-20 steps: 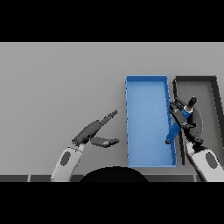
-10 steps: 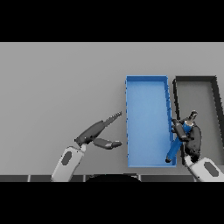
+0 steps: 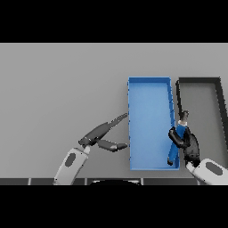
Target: Pick up the blue pipe and place it into the blue bin.
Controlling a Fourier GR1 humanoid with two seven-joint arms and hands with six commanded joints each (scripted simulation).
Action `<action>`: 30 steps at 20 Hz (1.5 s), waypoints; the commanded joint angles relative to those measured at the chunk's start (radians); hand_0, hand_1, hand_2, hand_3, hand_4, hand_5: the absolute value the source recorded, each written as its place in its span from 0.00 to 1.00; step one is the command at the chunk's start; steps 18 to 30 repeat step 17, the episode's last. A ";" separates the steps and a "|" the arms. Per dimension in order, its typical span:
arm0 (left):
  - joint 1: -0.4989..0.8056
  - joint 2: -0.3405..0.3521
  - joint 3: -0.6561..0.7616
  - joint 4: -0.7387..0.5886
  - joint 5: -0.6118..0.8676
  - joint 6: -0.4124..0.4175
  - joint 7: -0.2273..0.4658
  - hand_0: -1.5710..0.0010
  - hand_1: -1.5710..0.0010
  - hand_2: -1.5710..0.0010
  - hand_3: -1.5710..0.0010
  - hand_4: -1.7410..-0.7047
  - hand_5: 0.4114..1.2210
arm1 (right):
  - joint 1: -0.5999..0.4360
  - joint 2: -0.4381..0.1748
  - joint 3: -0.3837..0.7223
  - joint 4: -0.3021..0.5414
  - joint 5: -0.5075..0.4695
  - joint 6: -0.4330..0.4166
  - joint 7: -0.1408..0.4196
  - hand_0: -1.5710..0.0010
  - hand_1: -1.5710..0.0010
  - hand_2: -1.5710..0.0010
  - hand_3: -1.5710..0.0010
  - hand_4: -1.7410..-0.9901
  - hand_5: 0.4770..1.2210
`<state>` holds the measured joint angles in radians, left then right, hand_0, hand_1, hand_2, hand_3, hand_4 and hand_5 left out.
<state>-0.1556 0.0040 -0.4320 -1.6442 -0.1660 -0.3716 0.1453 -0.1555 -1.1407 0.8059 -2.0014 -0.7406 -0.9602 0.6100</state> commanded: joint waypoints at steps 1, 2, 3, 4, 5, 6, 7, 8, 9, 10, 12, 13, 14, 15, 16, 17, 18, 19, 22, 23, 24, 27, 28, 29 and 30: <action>0.001 0.001 -0.001 0.000 -0.004 0.002 -0.005 1.00 1.00 1.00 1.00 0.83 0.02 | -0.018 -0.008 0.023 0.010 -0.018 0.001 -0.001 0.94 0.94 0.94 0.97 0.89 0.53; 0.002 0.002 -0.001 0.000 -0.004 0.002 -0.008 1.00 1.00 1.00 1.00 0.83 0.02 | -0.027 -0.011 0.030 0.014 -0.025 0.000 0.000 0.95 0.95 0.95 0.97 0.90 0.50; 0.003 0.005 0.001 -0.001 -0.003 0.002 -0.011 1.00 1.00 1.00 1.00 0.83 0.02 | -0.046 -0.022 0.056 0.020 -0.038 0.000 0.000 0.96 0.96 0.96 0.98 0.91 0.46; 0.003 0.005 0.002 0.001 -0.005 0.003 -0.012 1.00 1.00 1.00 1.00 0.83 0.02 | -0.065 -0.036 0.081 0.020 -0.048 0.000 0.000 0.97 0.97 0.97 0.98 0.92 0.42; 0.003 0.006 0.003 0.001 -0.005 0.004 -0.013 1.00 1.00 1.00 1.00 0.82 0.02 | -0.074 -0.038 0.091 0.024 -0.052 0.000 0.000 0.97 0.98 0.98 0.99 0.93 0.38; 0.004 0.005 0.000 0.000 -0.007 0.004 -0.012 1.00 1.00 1.00 1.00 0.82 0.02 | -0.092 -0.042 0.108 0.031 -0.062 0.000 0.000 0.98 0.98 0.98 0.99 0.94 0.35; 0.005 0.002 -0.001 -0.001 -0.006 0.004 -0.013 1.00 1.00 1.00 1.00 0.82 0.02 | -0.103 -0.046 0.123 0.036 -0.069 0.000 0.000 0.98 0.98 0.98 0.99 0.94 0.32; 0.005 0.001 -0.002 0.002 -0.008 0.004 -0.011 1.00 1.00 1.00 1.00 0.82 0.02 | -0.110 -0.046 0.129 0.041 -0.072 0.000 0.000 0.99 0.99 0.99 0.99 0.94 0.29; 0.002 0.001 -0.001 0.004 -0.006 0.003 -0.011 1.00 1.00 1.00 1.00 0.82 0.02 | -0.124 -0.054 0.142 0.045 -0.079 0.000 0.000 0.99 0.99 0.99 0.99 0.95 0.28; 0.002 0.003 -0.001 0.000 -0.007 0.004 -0.016 1.00 1.00 1.00 1.00 0.82 0.02 | -0.142 -0.045 0.159 0.055 -0.081 0.001 -0.002 0.99 0.99 0.99 1.00 0.96 0.26; 0.004 0.002 0.000 0.004 -0.008 0.006 -0.017 1.00 1.00 1.00 1.00 0.83 0.02 | -0.177 -0.051 0.187 0.058 -0.101 0.001 0.000 0.99 0.99 0.99 1.00 0.96 0.25; 0.004 0.001 -0.002 0.003 -0.008 0.004 -0.019 1.00 1.00 1.00 1.00 0.83 0.02 | -0.175 -0.054 0.188 0.053 -0.106 0.000 0.000 1.00 1.00 1.00 1.00 0.96 0.25; -0.003 -0.001 -0.001 0.004 -0.010 0.007 -0.013 1.00 1.00 1.00 1.00 0.83 0.02 | -0.189 -0.053 0.202 0.058 -0.114 0.000 -0.001 1.00 1.00 1.00 1.00 0.96 0.24; -0.007 -0.007 -0.003 0.006 -0.011 0.008 -0.008 1.00 1.00 1.00 1.00 0.83 0.02 | -0.197 -0.045 0.214 0.062 -0.111 0.001 0.000 1.00 1.00 1.00 1.00 0.96 0.24; -0.003 -0.011 -0.007 0.008 -0.015 0.012 -0.004 1.00 1.00 1.00 1.00 0.83 0.02 | -0.204 -0.050 0.224 0.064 -0.112 0.000 0.000 1.00 1.00 1.00 1.00 0.96 0.23; 0.008 -0.010 -0.014 0.012 -0.024 0.014 -0.014 1.00 1.00 1.00 1.00 0.83 0.02 | -0.196 -0.045 0.217 0.067 -0.107 0.000 0.000 1.00 1.00 1.00 1.00 0.96 0.22; 0.008 -0.010 -0.014 0.012 -0.024 0.014 -0.014 1.00 1.00 1.00 1.00 0.83 0.02 | -0.196 -0.045 0.217 0.067 -0.107 0.000 0.000 1.00 1.00 1.00 1.00 0.96 0.22; 0.008 -0.010 -0.014 0.012 -0.024 0.014 -0.014 1.00 1.00 1.00 1.00 0.83 0.02 | -0.196 -0.045 0.217 0.067 -0.107 0.000 0.000 1.00 1.00 1.00 1.00 0.96 0.22; 0.008 -0.010 -0.014 0.012 -0.024 0.014 -0.014 1.00 1.00 1.00 1.00 0.83 0.02 | -0.196 -0.045 0.217 0.067 -0.107 0.000 0.000 1.00 1.00 1.00 1.00 0.96 0.22; 0.008 -0.010 -0.014 0.012 -0.024 0.014 -0.014 1.00 1.00 1.00 1.00 0.83 0.02 | -0.196 -0.045 0.217 0.067 -0.107 0.000 0.000 1.00 1.00 1.00 1.00 0.96 0.22; 0.008 -0.010 -0.014 0.012 -0.024 0.014 -0.014 1.00 1.00 1.00 1.00 0.83 0.02 | -0.196 -0.045 0.217 0.067 -0.107 0.000 0.000 1.00 1.00 1.00 1.00 0.96 0.22; 0.008 -0.010 -0.014 0.012 -0.024 0.014 -0.014 1.00 1.00 1.00 1.00 0.83 0.02 | -0.196 -0.045 0.217 0.067 -0.107 0.000 0.000 1.00 1.00 1.00 1.00 0.96 0.22; 0.008 -0.010 -0.014 0.012 -0.024 0.014 -0.014 1.00 1.00 1.00 1.00 0.83 0.02 | -0.196 -0.045 0.217 0.067 -0.107 0.000 0.000 1.00 1.00 1.00 1.00 0.96 0.22; 0.008 -0.010 -0.014 0.012 -0.024 0.014 -0.014 1.00 1.00 1.00 1.00 0.83 0.02 | -0.196 -0.045 0.217 0.067 -0.107 0.000 0.000 1.00 1.00 1.00 1.00 0.96 0.22; 0.008 -0.010 -0.014 0.012 -0.024 0.014 -0.014 1.00 1.00 1.00 1.00 0.83 0.02 | -0.196 -0.045 0.217 0.067 -0.107 0.000 0.000 1.00 1.00 1.00 1.00 0.96 0.22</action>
